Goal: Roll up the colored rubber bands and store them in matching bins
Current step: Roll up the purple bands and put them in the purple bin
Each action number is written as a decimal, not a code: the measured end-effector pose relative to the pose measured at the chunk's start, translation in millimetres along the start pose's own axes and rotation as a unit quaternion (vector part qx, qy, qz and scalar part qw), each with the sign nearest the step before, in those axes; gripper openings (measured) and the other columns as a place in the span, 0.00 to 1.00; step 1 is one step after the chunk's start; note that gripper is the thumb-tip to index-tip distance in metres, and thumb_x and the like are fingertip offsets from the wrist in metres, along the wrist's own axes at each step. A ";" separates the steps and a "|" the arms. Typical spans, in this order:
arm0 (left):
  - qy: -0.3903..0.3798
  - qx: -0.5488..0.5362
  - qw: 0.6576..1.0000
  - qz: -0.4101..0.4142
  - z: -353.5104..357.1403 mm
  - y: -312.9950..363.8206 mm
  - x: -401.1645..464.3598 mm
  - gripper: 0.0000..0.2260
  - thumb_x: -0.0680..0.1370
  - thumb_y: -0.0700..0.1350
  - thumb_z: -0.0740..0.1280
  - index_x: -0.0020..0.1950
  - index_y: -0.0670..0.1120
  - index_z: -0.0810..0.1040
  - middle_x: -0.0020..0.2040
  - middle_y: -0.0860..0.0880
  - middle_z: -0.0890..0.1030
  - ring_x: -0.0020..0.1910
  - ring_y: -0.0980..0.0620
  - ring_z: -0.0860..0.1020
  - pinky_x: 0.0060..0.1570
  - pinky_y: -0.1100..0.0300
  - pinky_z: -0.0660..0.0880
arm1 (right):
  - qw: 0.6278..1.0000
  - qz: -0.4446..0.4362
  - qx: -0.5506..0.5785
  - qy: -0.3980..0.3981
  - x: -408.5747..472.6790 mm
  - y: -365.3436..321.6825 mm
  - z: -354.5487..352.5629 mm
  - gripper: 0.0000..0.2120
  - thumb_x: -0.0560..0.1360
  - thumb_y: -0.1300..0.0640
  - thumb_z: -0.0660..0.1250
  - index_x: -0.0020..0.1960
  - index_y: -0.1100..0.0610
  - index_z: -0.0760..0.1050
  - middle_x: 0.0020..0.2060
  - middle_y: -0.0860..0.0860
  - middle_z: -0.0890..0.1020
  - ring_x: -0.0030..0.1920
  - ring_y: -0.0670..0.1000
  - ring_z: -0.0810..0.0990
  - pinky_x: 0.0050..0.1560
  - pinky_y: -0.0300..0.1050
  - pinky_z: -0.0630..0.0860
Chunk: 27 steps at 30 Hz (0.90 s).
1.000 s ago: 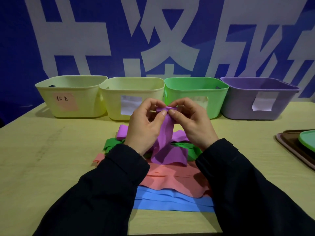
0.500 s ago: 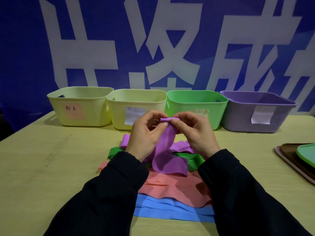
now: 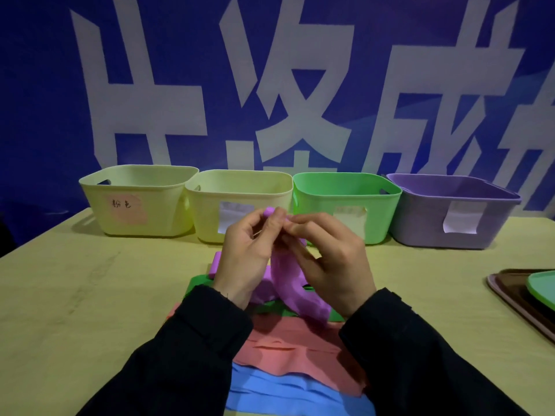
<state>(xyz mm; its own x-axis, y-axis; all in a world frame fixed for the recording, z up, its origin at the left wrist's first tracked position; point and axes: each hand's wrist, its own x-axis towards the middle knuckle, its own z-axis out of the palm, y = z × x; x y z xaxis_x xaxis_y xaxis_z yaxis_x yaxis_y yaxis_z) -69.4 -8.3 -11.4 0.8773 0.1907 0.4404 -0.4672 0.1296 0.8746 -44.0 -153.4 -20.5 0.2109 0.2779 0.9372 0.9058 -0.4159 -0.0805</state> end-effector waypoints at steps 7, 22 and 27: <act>-0.183 0.150 0.971 0.040 -8.5 1.1 -3.7 0.07 0.82 0.46 0.67 0.53 0.43 0.81 0.43 0.46 0.84 0.43 0.52 0.81 0.45 0.55 0.81 | 0.929 0.248 0.256 -0.101 10.1 11.5 -20.5 0.16 0.78 0.59 0.65 0.65 0.56 0.78 0.61 0.49 0.82 0.63 0.48 0.79 0.62 0.43 0.76; -0.103 0.099 0.987 0.074 -6.4 5.3 -3.6 0.12 0.75 0.44 0.73 0.58 0.51 0.80 0.44 0.44 0.85 0.43 0.52 0.83 0.47 0.60 0.79 | 0.905 0.280 0.314 -0.059 10.7 4.8 -24.6 0.03 0.77 0.57 0.68 0.45 0.55 0.77 0.34 0.47 0.77 0.35 0.44 0.73 0.37 0.37 0.70; -0.066 0.020 0.996 0.064 -2.4 10.5 -4.1 0.08 0.70 0.42 0.74 0.48 0.46 0.79 0.39 0.50 0.86 0.39 0.55 0.83 0.45 0.63 0.79 | 0.855 0.332 0.392 -0.071 12.2 -4.6 -21.8 0.05 0.74 0.58 0.73 0.48 0.58 0.80 0.29 0.46 0.77 0.27 0.47 0.69 0.29 0.39 0.68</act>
<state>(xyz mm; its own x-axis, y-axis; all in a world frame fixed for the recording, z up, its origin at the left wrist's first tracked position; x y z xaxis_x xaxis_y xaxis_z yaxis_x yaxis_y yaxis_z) -78.1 -5.4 -4.5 0.8194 0.0736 0.5685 -0.5730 0.0732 0.8163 -53.6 -166.9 -1.3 0.7662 0.3308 0.5509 0.5257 0.1704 -0.8334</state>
